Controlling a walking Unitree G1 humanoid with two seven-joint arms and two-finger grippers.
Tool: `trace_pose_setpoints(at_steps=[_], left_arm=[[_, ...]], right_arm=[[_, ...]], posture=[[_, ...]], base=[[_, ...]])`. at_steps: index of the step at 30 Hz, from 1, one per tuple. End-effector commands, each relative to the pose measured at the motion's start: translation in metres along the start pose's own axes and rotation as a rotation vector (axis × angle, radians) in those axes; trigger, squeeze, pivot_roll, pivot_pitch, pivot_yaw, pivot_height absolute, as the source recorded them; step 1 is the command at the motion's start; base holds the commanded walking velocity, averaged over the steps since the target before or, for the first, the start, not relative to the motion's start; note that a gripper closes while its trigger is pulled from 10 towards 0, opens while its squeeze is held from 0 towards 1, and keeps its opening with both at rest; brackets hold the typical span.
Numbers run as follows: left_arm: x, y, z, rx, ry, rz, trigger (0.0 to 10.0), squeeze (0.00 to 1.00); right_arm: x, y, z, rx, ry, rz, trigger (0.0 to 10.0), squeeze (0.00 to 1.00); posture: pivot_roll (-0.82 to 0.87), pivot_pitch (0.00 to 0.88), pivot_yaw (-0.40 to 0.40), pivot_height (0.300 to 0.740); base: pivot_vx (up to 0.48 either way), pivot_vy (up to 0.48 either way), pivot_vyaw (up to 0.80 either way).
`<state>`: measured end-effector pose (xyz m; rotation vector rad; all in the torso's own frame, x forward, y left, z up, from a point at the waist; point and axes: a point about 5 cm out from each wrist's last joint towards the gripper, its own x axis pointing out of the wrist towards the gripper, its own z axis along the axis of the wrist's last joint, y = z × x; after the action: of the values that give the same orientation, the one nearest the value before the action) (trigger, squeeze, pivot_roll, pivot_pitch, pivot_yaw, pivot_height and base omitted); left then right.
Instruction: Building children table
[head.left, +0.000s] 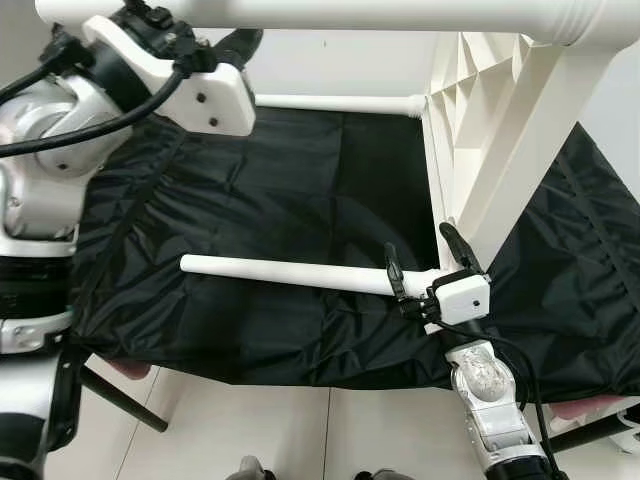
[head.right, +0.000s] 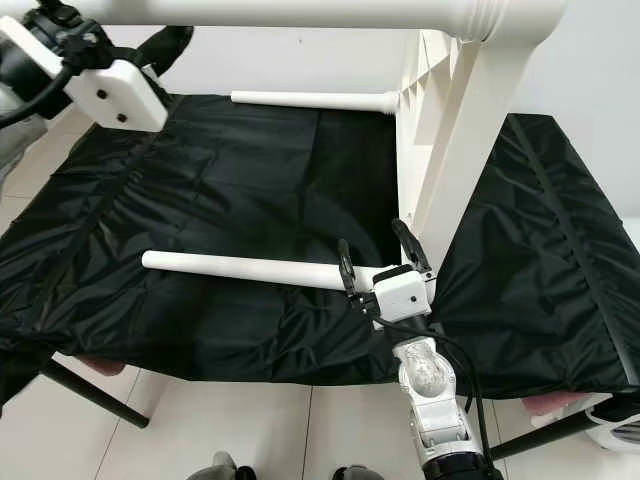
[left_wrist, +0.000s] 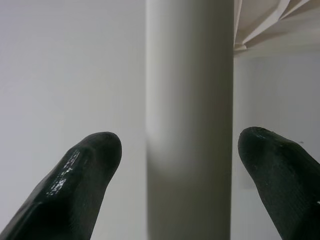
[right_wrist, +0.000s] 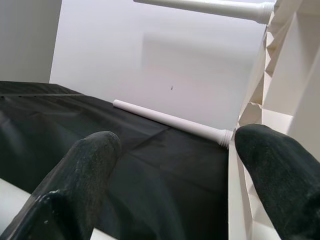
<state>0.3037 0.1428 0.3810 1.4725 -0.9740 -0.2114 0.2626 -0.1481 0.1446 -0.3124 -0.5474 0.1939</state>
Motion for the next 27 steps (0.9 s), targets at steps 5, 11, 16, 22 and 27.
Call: trace_pose_setpoints(at_steps=[5, 11, 16, 22, 27], left_arm=[[0.004, 0.007, -0.007, -0.024, 0.06, 0.135, 10.0, 0.0], [0.006, 0.009, -0.012, -0.038, 0.093, 0.142, 3.3, 0.0], [0.007, 0.011, -0.015, -0.049, 0.113, 0.135, 0.0, 0.0], [0.007, 0.011, -0.016, -0.05, 0.121, 0.133, 0.0, 0.0], [0.01, 0.013, -0.02, -0.05, 0.132, 0.124, 0.0, 0.0]], right_arm=[[-0.005, 0.001, -0.001, -0.002, 0.014, -0.013, 10.0, 0.0], [-0.008, 0.0, -0.001, -0.004, 0.024, -0.022, 10.0, 0.0], [-0.015, 0.002, -0.003, -0.004, 0.048, -0.031, 10.0, 0.0], [-0.019, 0.003, -0.005, -0.003, 0.066, -0.037, 10.0, 0.0], [-0.035, 0.016, -0.009, 0.114, 0.137, 0.029, 10.0, 0.0]], posture=[[0.02, 0.075, 0.055, 0.74], [0.02, 0.085, 0.057, 0.74], [0.03, 0.09, 0.061, 0.74], [0.03, 0.091, 0.062, 0.74], [0.02, 0.1, 0.075, 0.74]], base=[[0.0, 0.0, 0.0], [0.0, 0.0, 0.0], [0.0, 0.0, 0.0], [0.0, 0.0, 0.0], [0.0, 0.0, 0.0]])
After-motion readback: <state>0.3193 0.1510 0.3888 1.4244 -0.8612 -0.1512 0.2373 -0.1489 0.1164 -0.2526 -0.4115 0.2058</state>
